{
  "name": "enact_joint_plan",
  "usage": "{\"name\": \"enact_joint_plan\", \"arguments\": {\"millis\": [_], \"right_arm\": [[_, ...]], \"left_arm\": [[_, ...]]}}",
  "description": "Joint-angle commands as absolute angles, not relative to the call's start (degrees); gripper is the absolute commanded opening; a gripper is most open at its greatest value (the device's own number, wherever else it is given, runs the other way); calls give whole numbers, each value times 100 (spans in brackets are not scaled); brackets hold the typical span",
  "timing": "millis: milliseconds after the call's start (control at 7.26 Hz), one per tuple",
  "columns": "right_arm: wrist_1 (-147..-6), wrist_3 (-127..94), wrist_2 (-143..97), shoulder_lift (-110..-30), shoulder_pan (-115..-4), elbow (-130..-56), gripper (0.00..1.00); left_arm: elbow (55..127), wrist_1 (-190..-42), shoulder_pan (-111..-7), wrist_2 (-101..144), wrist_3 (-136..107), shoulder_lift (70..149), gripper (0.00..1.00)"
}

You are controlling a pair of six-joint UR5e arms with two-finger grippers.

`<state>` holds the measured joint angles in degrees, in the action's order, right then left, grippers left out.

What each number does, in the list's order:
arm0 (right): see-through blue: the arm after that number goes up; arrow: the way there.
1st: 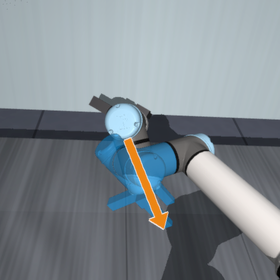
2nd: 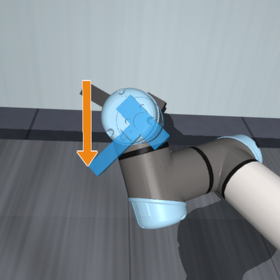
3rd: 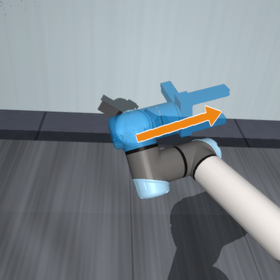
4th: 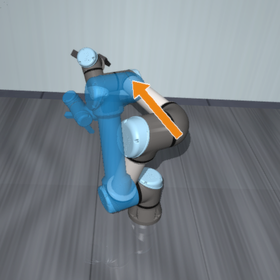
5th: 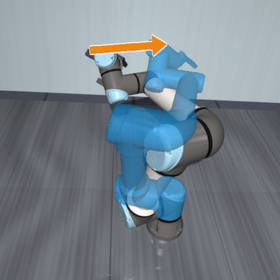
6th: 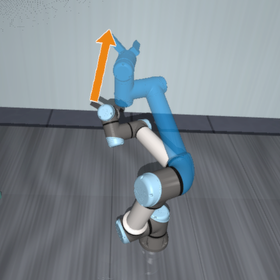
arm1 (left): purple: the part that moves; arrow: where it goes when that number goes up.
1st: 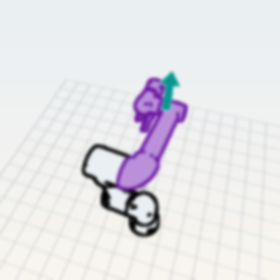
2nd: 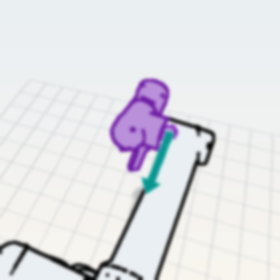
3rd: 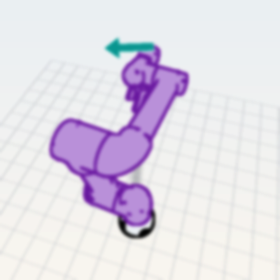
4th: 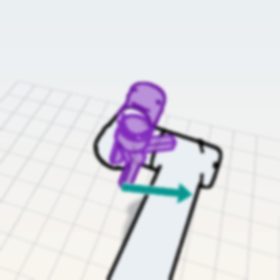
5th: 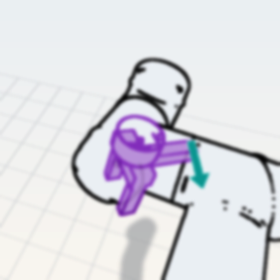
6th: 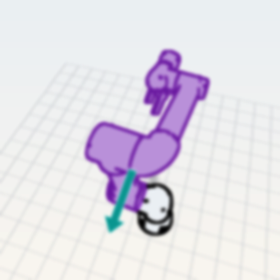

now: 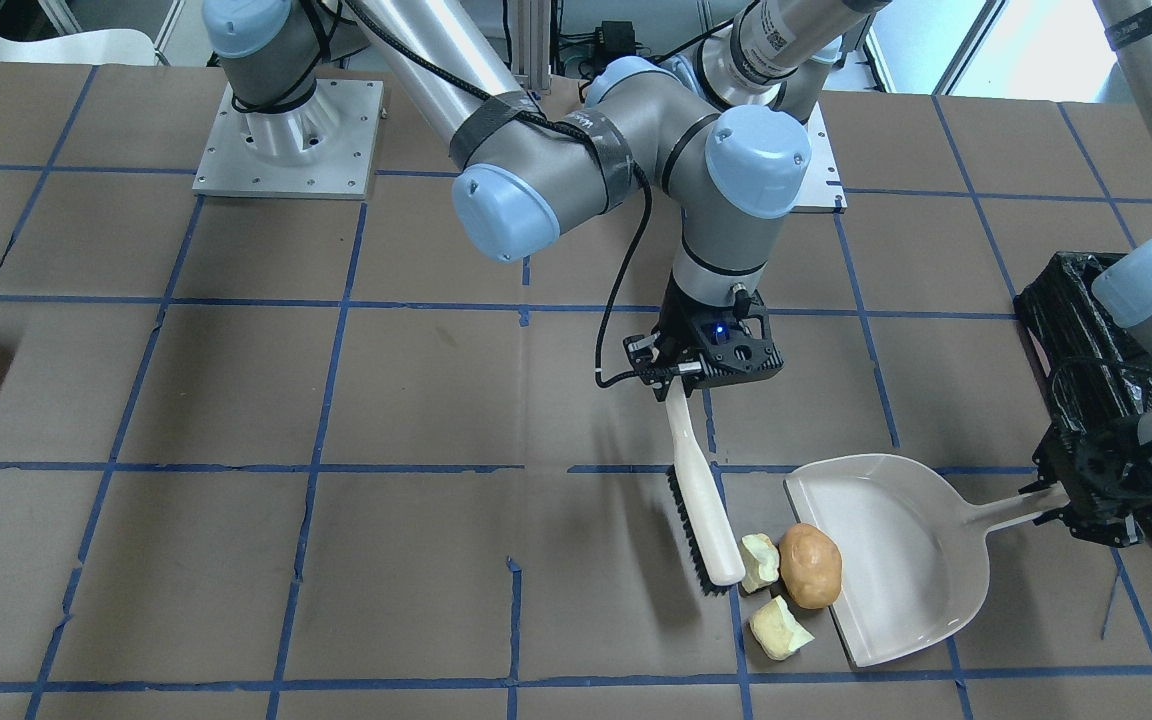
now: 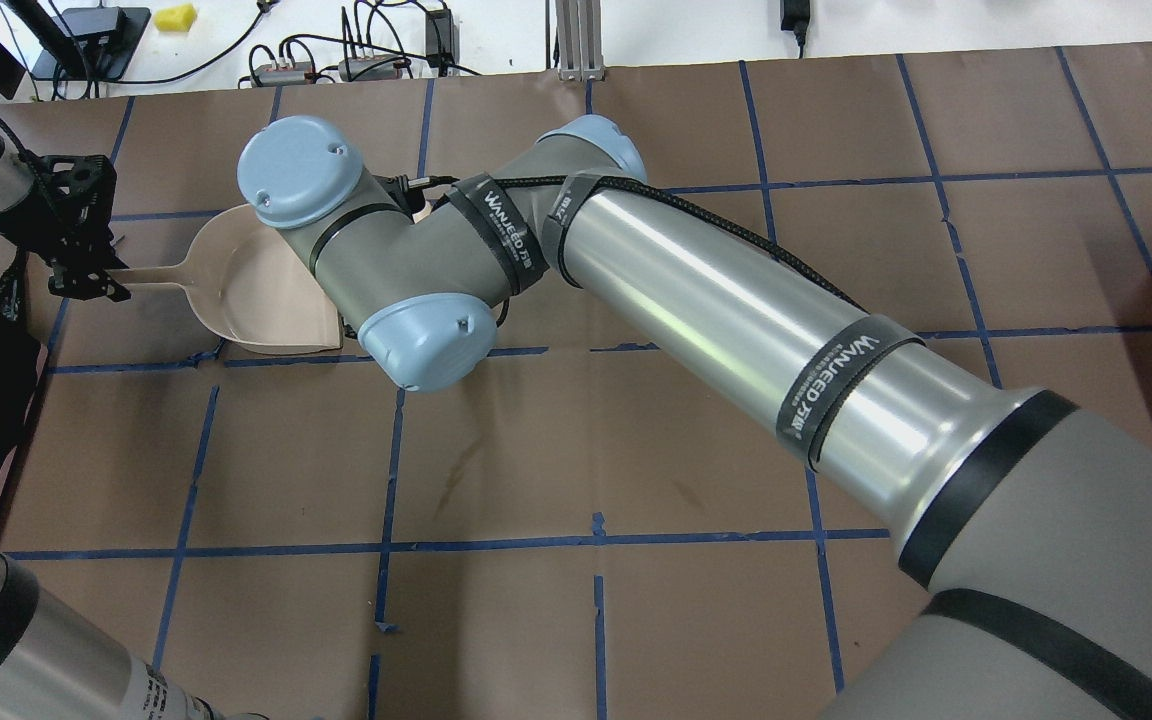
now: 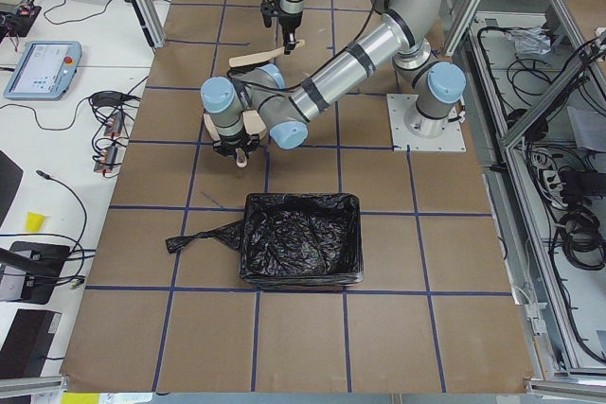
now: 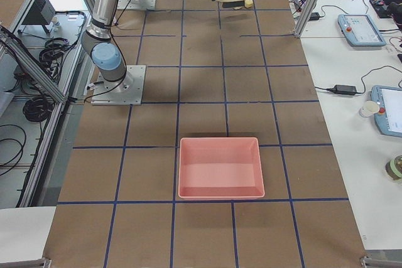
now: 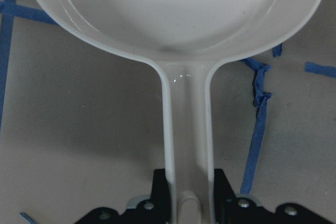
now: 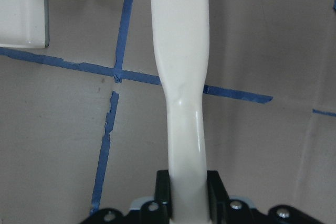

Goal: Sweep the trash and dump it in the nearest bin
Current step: 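Sweep the potato and chunks into the dustpan with the right gripper's brush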

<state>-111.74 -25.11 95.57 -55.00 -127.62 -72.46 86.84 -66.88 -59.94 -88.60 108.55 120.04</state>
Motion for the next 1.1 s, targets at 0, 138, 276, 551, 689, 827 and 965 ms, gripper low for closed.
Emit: {"name": "enact_joint_plan", "arguments": {"millis": [0, 138, 276, 551, 689, 827, 965], "right_arm": [[-11171, -2128, 9554, -5318, -12525, -7032, 16], [-11197, -2057, 9554, -5161, -12490, -6901, 16], [-11197, -2013, 9562, -4933, -12446, -6630, 16], [-11197, -1995, 9562, -4598, -12384, -6172, 16], [-11197, -1960, 9562, -4484, -12375, -6083, 16], [-11197, -1890, 9554, -4474, -12375, -6073, 17], [-11197, -1898, 9519, -4482, -12384, -6108, 17]], "left_arm": [[8701, -6688, -6003, -8859, 10854, 11997, 7], [8692, -6688, -6003, -8859, 10846, 11980, 7], [8701, -6715, -6029, -8903, 10872, 11988, 7], [8719, -6715, -6108, -8947, 10872, 11945, 7], [8719, -6706, -6108, -8947, 10872, 11936, 7], [8719, -6706, -6108, -8947, 10872, 11936, 7], [8719, -6706, -6108, -8947, 10872, 11936, 7]]}}
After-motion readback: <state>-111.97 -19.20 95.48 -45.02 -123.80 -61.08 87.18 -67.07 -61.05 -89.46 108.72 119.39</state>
